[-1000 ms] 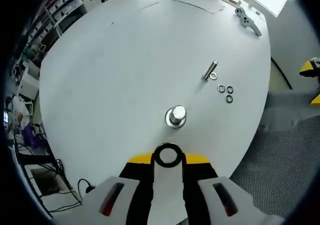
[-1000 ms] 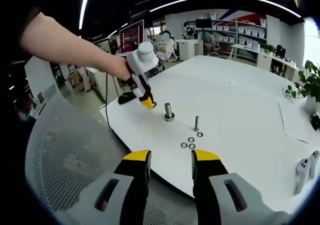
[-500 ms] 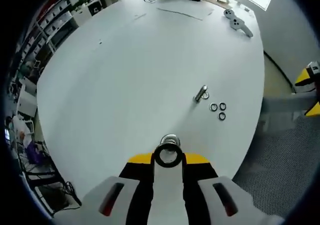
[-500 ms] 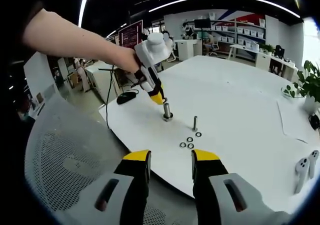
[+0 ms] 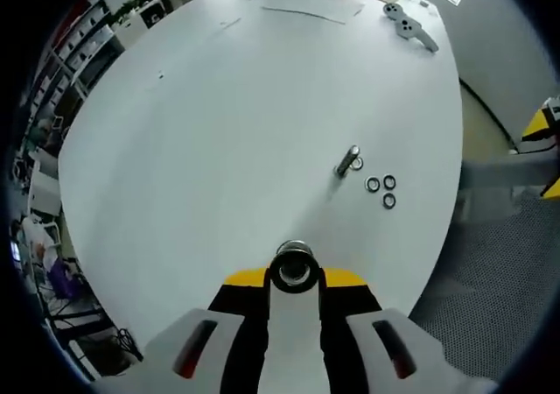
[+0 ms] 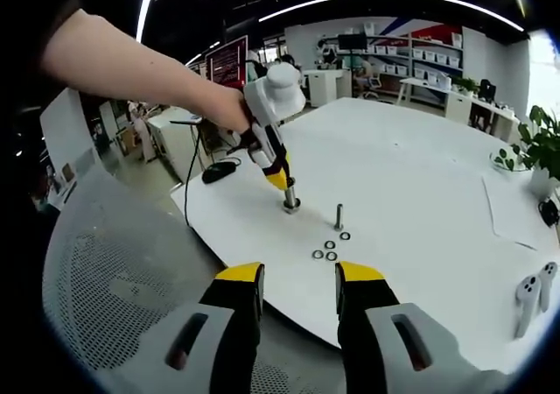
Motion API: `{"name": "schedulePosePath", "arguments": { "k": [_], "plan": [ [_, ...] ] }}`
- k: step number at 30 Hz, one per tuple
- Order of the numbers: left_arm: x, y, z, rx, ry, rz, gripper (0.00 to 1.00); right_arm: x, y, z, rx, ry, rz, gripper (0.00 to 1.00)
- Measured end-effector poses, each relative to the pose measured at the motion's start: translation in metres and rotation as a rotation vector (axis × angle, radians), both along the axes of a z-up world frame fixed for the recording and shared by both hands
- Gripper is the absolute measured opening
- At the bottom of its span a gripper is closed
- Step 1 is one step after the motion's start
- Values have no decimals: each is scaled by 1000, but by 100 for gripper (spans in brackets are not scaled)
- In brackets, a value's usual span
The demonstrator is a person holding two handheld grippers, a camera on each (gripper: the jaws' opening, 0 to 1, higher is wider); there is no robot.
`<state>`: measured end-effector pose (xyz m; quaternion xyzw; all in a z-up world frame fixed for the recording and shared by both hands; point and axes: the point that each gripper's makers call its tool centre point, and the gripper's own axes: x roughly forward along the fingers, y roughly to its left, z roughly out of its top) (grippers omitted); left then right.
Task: Place the washer onto the threaded stud by aligning its center hole with the stud, sliding it down to the base, and recovering from edge contact or off-axis alignment until the washer reaches the visible bottom stop.
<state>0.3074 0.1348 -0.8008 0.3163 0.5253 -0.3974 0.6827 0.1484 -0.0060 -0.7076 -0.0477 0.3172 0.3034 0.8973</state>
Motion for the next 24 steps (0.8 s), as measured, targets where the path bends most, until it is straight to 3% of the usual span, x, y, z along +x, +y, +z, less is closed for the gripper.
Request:
{"name": "schedulePosePath", "arguments": {
  "k": [13, 24],
  "plan": [
    [2, -4, -23, 55, 13, -42, 19, 0, -1, -1, -3, 2, -8, 35],
    [3, -1, -40, 73, 35, -24, 19, 1, -3, -1, -6, 5, -15, 35]
  ]
}}
